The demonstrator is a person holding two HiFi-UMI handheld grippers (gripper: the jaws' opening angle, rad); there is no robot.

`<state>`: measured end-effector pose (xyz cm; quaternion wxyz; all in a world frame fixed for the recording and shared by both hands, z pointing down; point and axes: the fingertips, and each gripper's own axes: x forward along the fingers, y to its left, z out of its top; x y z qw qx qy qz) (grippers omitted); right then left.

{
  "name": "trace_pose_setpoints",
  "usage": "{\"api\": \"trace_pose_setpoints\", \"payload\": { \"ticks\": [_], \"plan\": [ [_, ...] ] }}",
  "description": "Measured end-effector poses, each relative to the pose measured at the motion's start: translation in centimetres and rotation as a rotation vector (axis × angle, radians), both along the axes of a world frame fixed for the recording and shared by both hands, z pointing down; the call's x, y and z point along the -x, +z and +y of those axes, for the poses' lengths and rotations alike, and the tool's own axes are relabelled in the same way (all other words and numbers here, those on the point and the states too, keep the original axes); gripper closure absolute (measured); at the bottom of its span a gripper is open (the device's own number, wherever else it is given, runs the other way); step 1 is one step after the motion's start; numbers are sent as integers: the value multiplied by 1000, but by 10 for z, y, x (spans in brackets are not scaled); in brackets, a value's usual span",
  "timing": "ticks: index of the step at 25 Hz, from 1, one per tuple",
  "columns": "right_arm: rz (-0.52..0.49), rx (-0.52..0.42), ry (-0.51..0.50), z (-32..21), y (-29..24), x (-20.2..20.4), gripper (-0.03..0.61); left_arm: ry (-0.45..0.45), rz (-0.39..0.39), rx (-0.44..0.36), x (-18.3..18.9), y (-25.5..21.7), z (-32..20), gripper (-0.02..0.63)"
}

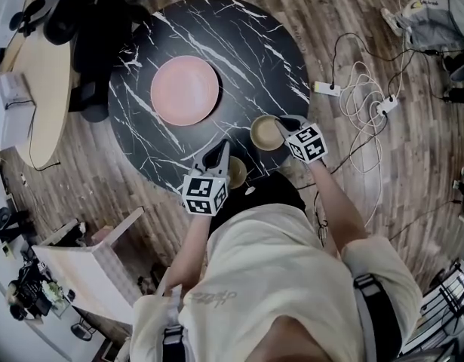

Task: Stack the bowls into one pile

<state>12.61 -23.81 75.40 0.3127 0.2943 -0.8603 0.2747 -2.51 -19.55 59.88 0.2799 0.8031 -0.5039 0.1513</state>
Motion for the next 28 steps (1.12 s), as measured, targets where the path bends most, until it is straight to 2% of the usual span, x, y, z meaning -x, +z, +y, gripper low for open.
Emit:
{"api": "trace_pose_setpoints", "payload": {
  "ticks": [14, 20, 28],
  "plan": [
    [13, -47, 7, 11, -33, 3, 555, -52, 11, -56, 27, -24, 23, 594],
    [13, -84, -17, 20, -55, 18, 555, -94, 20, -80, 46, -36, 40, 594],
    [-4, -120, -73, 32, -83, 61, 555, -149, 30, -117, 78, -52, 58, 594]
  ]
}}
